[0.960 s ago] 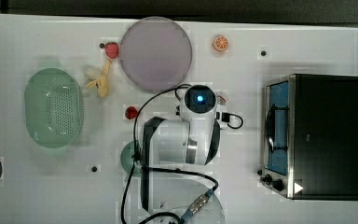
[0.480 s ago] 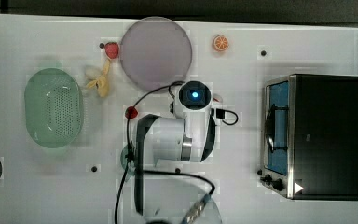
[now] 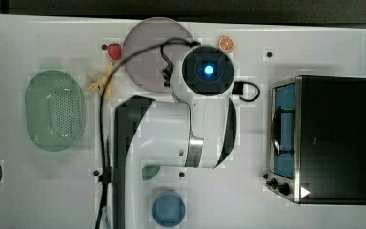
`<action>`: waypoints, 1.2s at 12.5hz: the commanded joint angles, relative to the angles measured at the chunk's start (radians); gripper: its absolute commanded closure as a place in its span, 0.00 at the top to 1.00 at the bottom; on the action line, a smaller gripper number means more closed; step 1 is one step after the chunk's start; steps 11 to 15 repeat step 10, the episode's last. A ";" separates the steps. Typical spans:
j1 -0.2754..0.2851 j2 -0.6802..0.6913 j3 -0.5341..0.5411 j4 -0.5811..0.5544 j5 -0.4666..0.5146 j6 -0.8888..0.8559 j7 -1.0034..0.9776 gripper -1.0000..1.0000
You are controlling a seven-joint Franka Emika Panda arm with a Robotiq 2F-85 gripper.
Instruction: Pick Ketchup from oven and place it on table.
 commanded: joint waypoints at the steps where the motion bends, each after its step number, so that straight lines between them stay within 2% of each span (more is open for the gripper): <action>1: -0.016 -0.012 -0.008 0.144 -0.029 -0.125 0.006 1.00; 5: -0.016 -0.012 -0.007 0.305 -0.031 -0.345 0.006 1.00; 9: -0.019 -0.013 -0.020 0.403 -0.031 -0.521 0.006 1.00; 15: -0.020 -0.014 -0.025 0.421 -0.031 -0.553 0.006 1.00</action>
